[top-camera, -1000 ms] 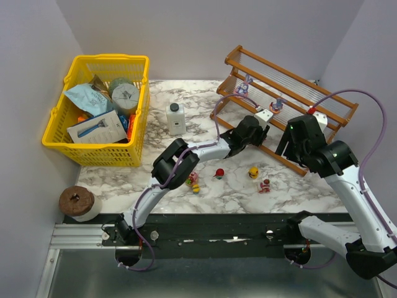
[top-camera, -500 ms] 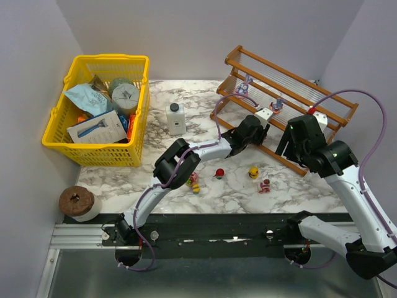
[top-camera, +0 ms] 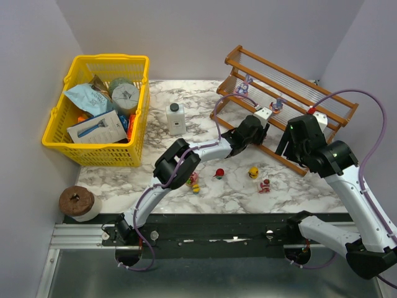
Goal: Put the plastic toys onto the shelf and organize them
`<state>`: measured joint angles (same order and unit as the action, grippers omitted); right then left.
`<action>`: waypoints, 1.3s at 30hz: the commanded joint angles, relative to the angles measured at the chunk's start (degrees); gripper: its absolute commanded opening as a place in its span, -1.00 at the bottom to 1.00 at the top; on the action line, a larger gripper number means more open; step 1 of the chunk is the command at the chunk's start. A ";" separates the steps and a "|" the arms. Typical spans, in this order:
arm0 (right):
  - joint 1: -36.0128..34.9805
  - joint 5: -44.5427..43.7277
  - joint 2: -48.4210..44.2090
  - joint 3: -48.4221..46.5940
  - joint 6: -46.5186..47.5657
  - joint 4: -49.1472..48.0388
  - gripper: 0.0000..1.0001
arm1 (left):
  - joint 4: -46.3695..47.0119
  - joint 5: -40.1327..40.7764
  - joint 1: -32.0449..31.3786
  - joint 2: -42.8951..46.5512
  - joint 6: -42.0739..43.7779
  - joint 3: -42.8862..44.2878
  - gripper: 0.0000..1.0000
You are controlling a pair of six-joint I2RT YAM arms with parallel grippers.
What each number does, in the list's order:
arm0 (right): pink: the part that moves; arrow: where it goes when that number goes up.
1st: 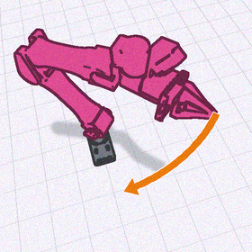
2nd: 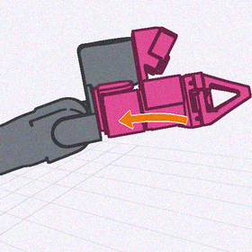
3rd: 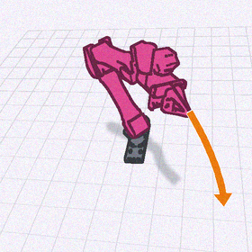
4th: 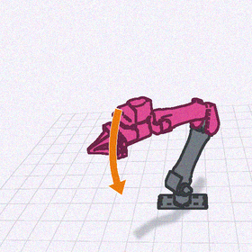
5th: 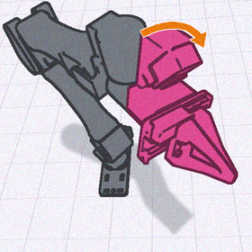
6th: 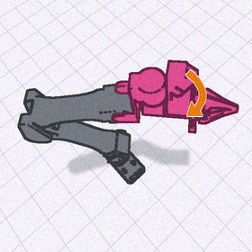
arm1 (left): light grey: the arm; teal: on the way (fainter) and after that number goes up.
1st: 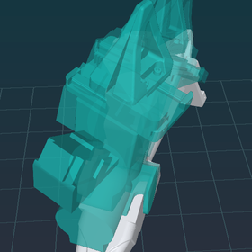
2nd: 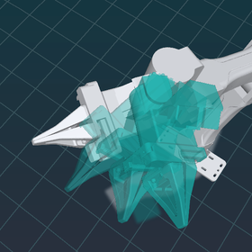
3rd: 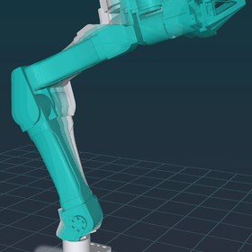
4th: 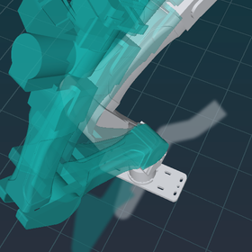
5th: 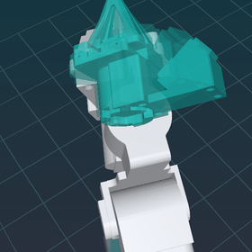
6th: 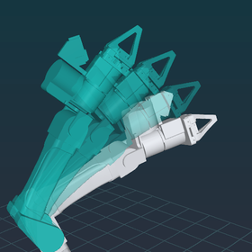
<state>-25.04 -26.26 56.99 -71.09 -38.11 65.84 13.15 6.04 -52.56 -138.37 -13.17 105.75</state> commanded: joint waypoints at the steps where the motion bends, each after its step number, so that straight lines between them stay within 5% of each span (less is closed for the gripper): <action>1: 0.34 0.60 -0.30 0.43 -0.65 0.69 0.50 | -2.34 2.13 0.08 -1.56 -0.37 1.30 -0.08; 28: 0.34 0.95 -0.74 1.04 -1.09 0.43 0.50 | 1.96 1.87 0.08 1.95 -0.37 -3.00 0.48; 39: 0.25 1.21 -0.74 1.39 -1.00 0.16 0.50 | 2.67 2.83 0.08 2.22 0.16 -5.12 0.34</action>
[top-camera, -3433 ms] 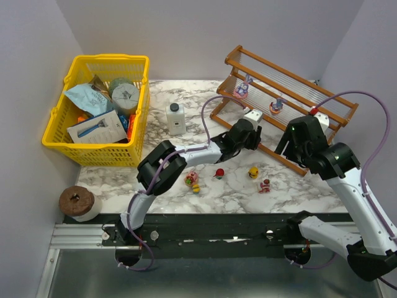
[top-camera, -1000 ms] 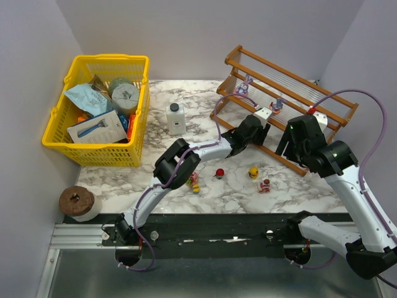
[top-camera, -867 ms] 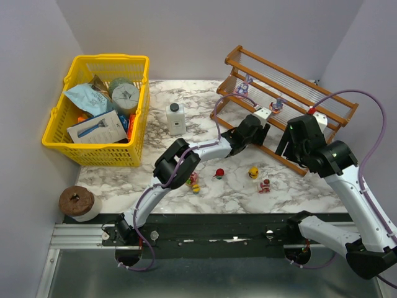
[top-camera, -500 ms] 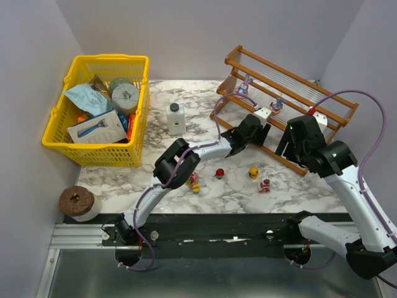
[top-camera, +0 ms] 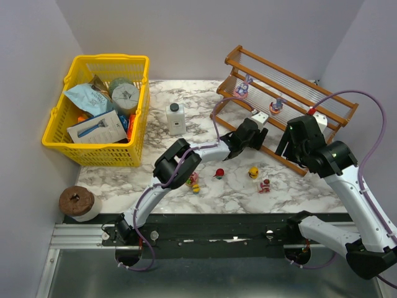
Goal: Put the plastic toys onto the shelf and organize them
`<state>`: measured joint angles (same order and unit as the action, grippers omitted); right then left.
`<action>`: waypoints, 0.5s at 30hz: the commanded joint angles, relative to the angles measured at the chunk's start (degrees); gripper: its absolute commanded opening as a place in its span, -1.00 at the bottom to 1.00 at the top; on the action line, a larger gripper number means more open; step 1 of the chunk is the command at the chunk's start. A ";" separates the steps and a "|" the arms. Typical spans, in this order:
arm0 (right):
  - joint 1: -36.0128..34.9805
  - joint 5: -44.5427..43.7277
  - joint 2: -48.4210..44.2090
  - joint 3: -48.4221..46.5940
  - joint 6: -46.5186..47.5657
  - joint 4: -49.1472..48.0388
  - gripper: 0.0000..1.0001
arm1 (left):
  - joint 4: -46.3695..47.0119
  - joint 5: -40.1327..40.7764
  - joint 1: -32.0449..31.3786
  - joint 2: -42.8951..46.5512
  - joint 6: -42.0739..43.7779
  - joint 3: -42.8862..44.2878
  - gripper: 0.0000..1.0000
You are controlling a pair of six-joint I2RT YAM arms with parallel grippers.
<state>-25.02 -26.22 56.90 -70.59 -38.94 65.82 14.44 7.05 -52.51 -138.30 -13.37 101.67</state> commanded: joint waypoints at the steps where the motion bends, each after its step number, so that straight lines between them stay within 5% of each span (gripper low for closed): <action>1: 0.32 1.26 -0.65 0.89 -0.26 0.18 0.50 | 1.38 1.83 -0.05 2.24 0.36 -1.12 0.30; 7: 0.32 1.34 -0.57 0.98 -0.26 0.01 0.49 | 2.00 2.18 0.04 2.60 0.44 -1.91 0.07; 15: 0.23 1.26 -0.48 0.89 0.00 -0.25 0.49 | 2.87 2.01 0.04 3.56 0.45 -3.40 0.06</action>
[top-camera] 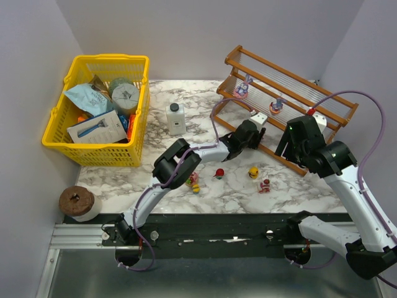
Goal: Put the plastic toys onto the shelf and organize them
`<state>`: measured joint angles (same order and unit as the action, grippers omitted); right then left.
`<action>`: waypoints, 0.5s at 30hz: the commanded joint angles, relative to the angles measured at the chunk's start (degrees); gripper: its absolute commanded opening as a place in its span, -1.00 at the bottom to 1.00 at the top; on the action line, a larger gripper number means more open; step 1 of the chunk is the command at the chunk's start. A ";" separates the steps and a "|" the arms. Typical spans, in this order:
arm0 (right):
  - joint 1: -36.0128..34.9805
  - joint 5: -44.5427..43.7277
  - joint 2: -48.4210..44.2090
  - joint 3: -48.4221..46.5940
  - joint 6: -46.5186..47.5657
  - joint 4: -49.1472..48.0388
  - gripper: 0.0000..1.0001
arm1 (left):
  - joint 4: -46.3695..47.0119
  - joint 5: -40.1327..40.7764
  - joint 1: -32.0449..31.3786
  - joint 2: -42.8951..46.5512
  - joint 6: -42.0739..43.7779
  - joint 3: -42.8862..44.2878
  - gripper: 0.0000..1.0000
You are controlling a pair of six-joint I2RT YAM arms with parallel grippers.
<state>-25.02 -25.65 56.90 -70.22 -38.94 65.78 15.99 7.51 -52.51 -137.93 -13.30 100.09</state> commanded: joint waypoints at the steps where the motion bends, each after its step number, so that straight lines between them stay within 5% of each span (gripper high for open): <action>1: 0.32 0.69 -0.48 0.52 0.00 -0.21 0.49 | 1.67 1.28 -0.05 3.45 0.21 -2.27 0.13; 15: 0.32 4.02 -0.92 0.17 1.67 -2.93 0.52 | 1.16 0.49 -0.05 18.82 -4.18 -13.42 0.41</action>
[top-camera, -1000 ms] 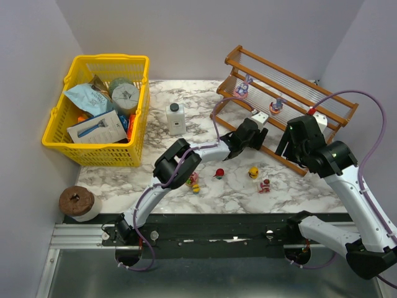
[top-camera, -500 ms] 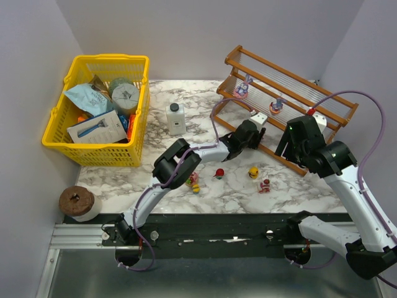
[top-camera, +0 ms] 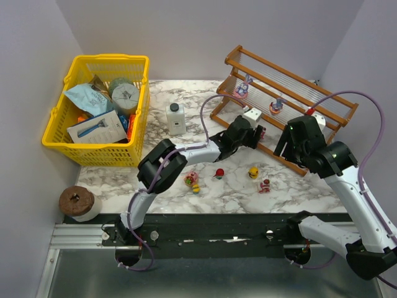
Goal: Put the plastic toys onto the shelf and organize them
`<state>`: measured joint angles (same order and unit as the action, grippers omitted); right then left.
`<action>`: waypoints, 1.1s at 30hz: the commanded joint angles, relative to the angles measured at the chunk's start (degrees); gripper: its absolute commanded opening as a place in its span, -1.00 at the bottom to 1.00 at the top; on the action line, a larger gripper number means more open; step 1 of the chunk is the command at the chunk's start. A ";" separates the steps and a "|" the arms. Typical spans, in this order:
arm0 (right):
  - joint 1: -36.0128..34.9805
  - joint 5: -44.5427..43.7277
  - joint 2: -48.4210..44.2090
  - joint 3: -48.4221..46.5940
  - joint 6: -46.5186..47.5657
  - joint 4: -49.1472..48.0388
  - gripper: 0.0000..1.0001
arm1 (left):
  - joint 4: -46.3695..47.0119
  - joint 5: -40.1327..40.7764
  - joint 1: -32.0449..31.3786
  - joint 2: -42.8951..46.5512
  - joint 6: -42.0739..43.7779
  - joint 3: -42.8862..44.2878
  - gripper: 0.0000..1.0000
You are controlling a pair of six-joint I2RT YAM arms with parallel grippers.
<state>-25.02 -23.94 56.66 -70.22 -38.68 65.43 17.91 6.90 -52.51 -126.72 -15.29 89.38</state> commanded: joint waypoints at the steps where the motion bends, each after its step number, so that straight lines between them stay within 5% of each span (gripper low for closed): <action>1: 0.32 3.28 -0.59 0.25 1.50 -3.11 0.52 | -1.21 1.28 0.04 9.10 -2.72 -4.03 0.46; 10: 0.32 13.91 4.06 1.75 5.36 -12.25 0.58 | -16.31 12.34 0.13 33.71 -8.69 -24.24 0.98; 18: 0.32 19.54 9.86 2.36 8.00 -17.08 0.59 | -40.56 18.07 0.22 49.89 -22.75 -35.58 0.98; 33: 0.32 22.89 13.47 1.84 10.02 -16.91 0.57 | -41.30 10.16 2.68 56.32 -26.11 -48.07 0.63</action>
<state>-25.02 -2.42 70.61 -68.27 -29.95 49.23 -24.03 19.90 -49.93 -70.46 -40.91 42.13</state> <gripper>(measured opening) 0.786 0.843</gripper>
